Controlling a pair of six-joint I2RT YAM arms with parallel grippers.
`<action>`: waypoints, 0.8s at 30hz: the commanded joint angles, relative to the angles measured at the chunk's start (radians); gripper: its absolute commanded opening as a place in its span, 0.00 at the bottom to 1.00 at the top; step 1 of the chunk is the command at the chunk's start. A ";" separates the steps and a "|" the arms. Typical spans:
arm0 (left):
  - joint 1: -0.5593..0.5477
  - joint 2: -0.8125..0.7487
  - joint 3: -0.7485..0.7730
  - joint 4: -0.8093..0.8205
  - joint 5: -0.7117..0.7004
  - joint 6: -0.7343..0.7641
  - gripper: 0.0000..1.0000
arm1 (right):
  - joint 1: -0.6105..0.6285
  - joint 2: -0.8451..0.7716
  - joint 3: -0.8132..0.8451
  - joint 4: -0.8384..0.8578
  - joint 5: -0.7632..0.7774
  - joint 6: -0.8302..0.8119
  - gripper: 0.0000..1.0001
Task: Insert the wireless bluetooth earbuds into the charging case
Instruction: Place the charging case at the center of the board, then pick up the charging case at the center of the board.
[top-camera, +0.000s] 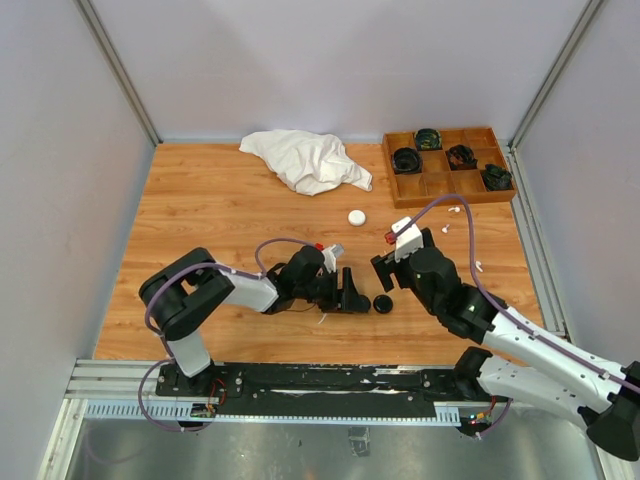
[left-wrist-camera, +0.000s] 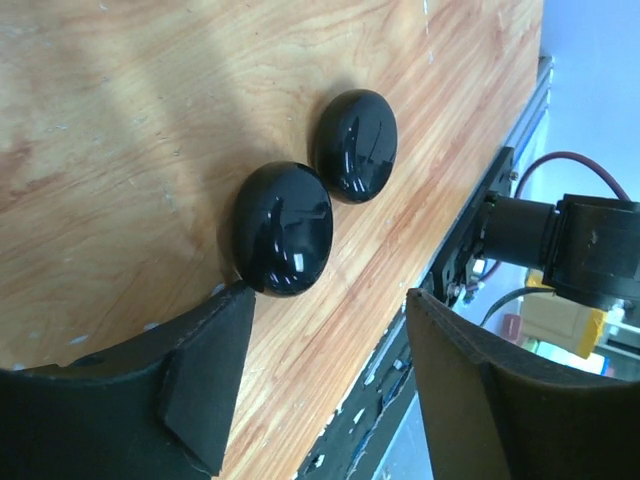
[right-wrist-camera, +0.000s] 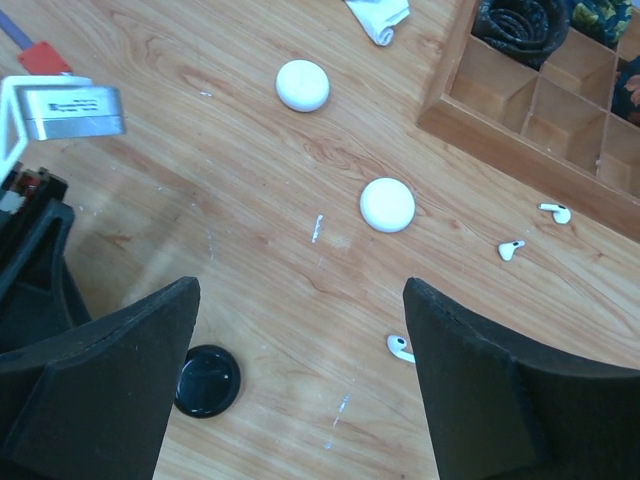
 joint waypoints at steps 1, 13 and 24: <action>0.000 -0.053 -0.034 -0.175 -0.124 0.042 0.71 | -0.029 0.005 0.006 0.027 0.063 0.005 0.85; 0.013 -0.302 -0.002 -0.489 -0.469 0.198 0.80 | -0.257 0.204 0.115 -0.039 -0.096 0.107 0.87; 0.109 -0.491 -0.030 -0.579 -0.586 0.324 0.88 | -0.503 0.521 0.259 -0.040 -0.344 0.163 0.84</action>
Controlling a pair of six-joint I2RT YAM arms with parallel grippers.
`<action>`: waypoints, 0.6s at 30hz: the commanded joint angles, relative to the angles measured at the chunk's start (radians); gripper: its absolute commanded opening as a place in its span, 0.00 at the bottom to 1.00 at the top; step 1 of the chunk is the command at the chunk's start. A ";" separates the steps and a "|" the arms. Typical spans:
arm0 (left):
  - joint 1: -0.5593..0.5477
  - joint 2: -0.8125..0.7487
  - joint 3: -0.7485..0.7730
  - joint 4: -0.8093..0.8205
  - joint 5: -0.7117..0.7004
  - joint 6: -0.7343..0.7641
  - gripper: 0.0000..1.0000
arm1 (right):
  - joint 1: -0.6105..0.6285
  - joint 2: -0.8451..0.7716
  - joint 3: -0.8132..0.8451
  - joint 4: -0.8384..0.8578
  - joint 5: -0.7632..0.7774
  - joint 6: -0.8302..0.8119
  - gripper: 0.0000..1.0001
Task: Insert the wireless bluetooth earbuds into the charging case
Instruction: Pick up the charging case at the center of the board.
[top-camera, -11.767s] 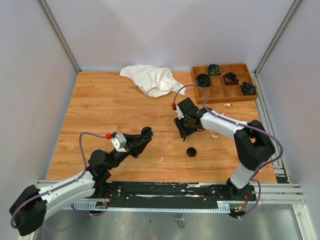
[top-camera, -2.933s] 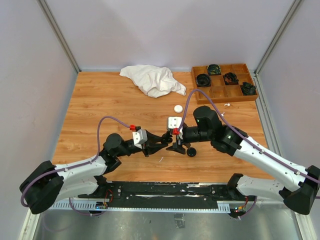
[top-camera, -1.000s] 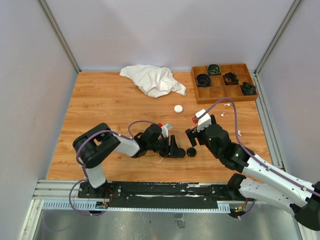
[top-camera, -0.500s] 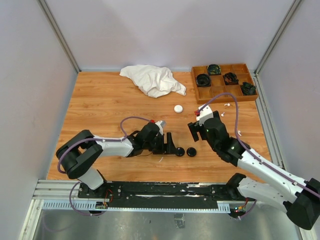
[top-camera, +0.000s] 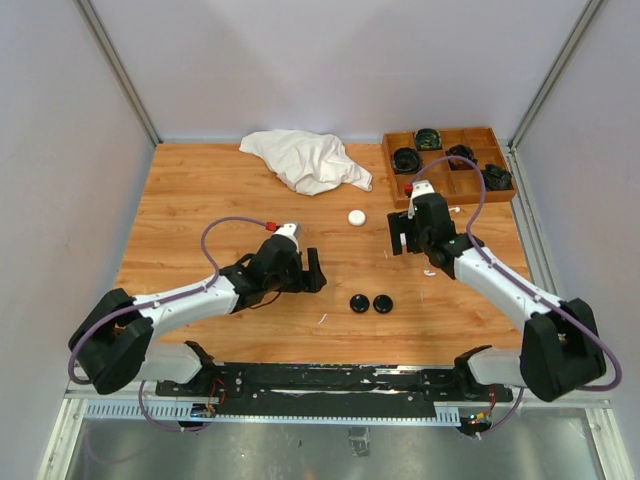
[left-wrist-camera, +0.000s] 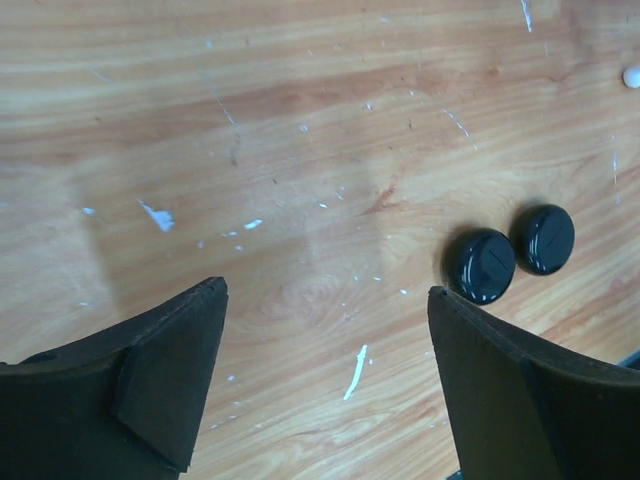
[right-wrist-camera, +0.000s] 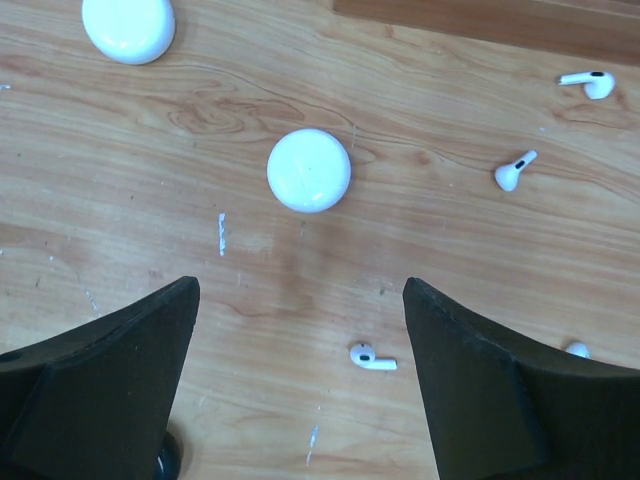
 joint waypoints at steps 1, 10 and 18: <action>0.034 -0.070 -0.026 -0.035 -0.068 0.072 0.88 | -0.076 0.119 0.093 -0.006 -0.132 0.032 0.84; 0.084 -0.168 -0.099 -0.014 -0.084 0.097 0.91 | -0.159 0.422 0.280 0.008 -0.243 0.005 0.83; 0.105 -0.219 -0.128 -0.021 -0.103 0.127 0.92 | -0.169 0.575 0.372 -0.021 -0.296 -0.017 0.82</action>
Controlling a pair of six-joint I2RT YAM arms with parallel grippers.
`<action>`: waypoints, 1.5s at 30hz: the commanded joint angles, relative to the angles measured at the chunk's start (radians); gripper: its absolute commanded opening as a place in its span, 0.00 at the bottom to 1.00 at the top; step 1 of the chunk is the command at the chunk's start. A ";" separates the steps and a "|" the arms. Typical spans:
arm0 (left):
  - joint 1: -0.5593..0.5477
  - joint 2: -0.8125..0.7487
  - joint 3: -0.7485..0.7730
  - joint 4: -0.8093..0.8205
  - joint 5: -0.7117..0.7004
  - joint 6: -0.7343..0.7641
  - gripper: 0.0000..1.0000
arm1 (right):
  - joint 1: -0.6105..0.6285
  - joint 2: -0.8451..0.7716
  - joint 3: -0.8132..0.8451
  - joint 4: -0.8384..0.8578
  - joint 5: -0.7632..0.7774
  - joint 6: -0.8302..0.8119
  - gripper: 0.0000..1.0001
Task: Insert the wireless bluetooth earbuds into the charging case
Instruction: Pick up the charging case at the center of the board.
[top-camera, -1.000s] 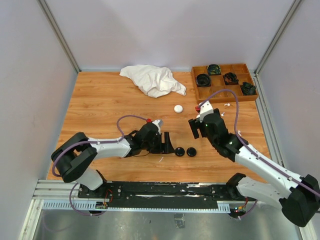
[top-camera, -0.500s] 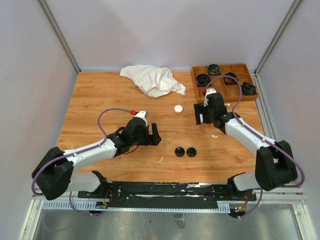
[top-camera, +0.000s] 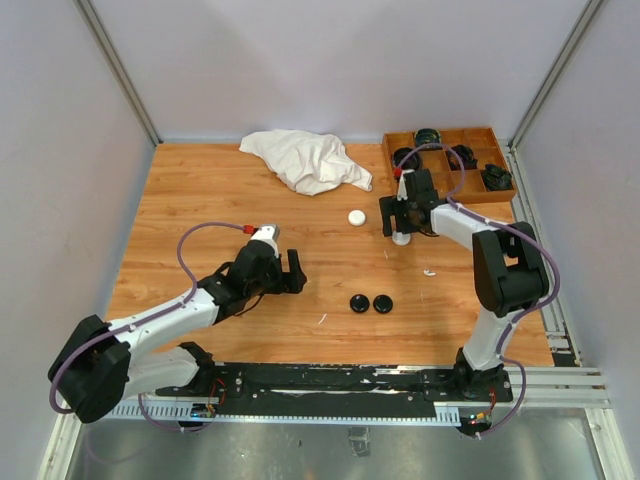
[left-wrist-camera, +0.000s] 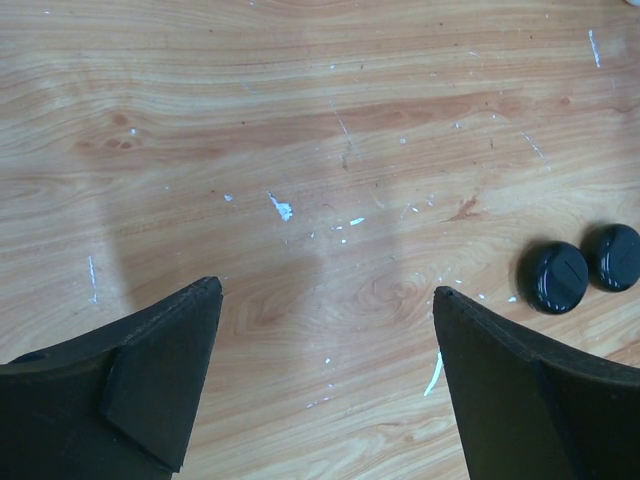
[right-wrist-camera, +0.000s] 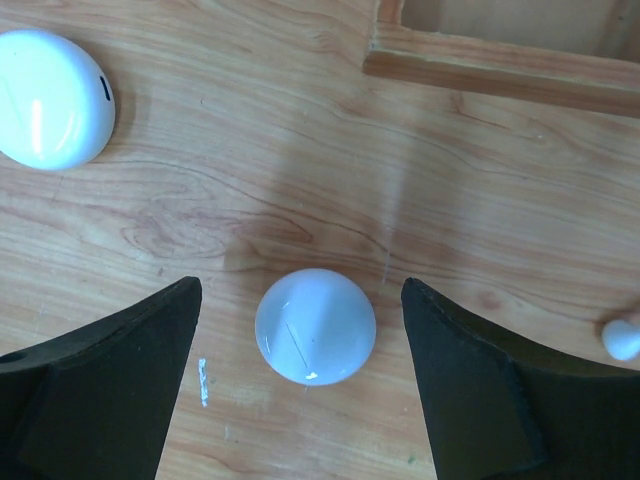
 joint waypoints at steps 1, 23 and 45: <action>0.012 -0.021 -0.010 0.009 -0.027 0.034 0.92 | -0.017 0.043 0.050 -0.043 -0.057 -0.013 0.82; 0.016 0.016 -0.012 0.091 0.079 -0.030 0.92 | 0.101 -0.084 0.046 -0.308 -0.068 -0.122 0.78; 0.061 -0.073 -0.083 0.125 0.108 -0.074 0.99 | 0.105 0.269 0.450 -0.598 -0.045 -0.391 0.74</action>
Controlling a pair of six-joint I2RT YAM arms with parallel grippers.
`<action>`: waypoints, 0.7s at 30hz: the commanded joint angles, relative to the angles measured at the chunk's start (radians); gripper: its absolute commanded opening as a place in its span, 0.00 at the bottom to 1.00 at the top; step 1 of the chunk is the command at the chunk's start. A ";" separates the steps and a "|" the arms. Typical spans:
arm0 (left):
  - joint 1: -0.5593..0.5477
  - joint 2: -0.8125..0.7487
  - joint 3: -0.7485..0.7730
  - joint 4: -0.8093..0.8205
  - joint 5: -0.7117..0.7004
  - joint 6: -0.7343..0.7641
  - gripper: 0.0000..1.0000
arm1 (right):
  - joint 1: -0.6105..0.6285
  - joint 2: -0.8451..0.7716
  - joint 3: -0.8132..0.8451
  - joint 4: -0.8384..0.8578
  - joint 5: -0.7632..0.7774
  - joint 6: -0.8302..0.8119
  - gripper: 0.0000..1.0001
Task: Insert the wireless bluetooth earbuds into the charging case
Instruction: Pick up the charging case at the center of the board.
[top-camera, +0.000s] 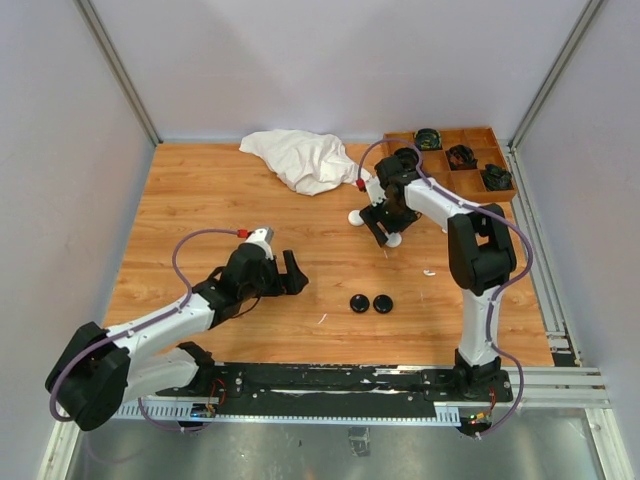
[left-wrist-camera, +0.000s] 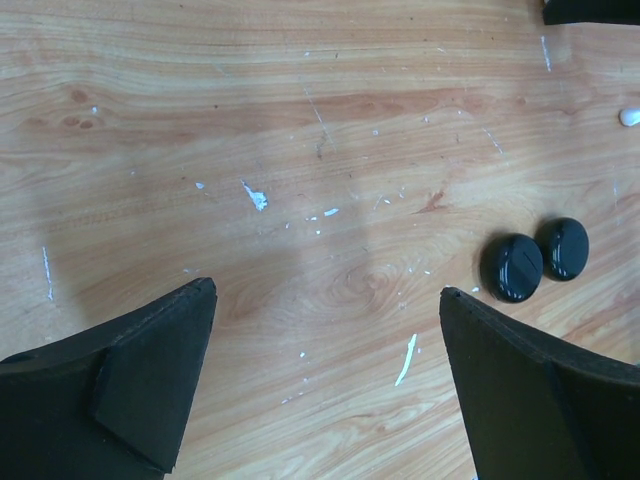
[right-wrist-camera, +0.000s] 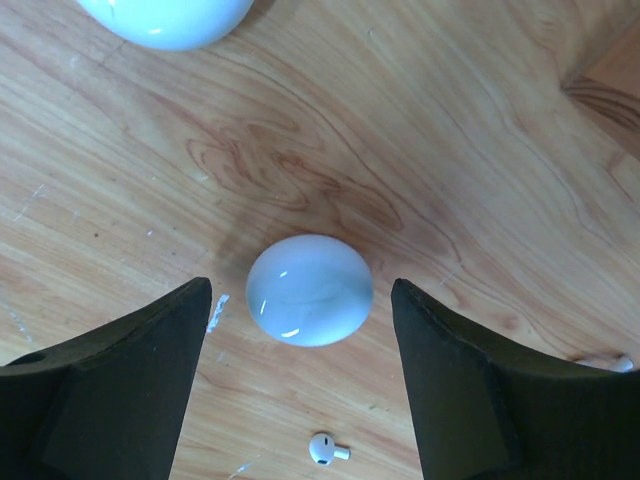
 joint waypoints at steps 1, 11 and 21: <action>0.009 -0.059 -0.025 0.047 -0.015 -0.021 0.99 | 0.008 0.044 0.055 -0.072 -0.020 -0.051 0.73; 0.010 -0.173 -0.079 0.079 -0.054 -0.049 0.99 | 0.007 0.093 0.070 -0.086 -0.057 -0.052 0.60; 0.010 -0.222 -0.110 0.182 -0.016 -0.088 0.99 | 0.034 -0.073 -0.029 -0.004 -0.053 0.093 0.52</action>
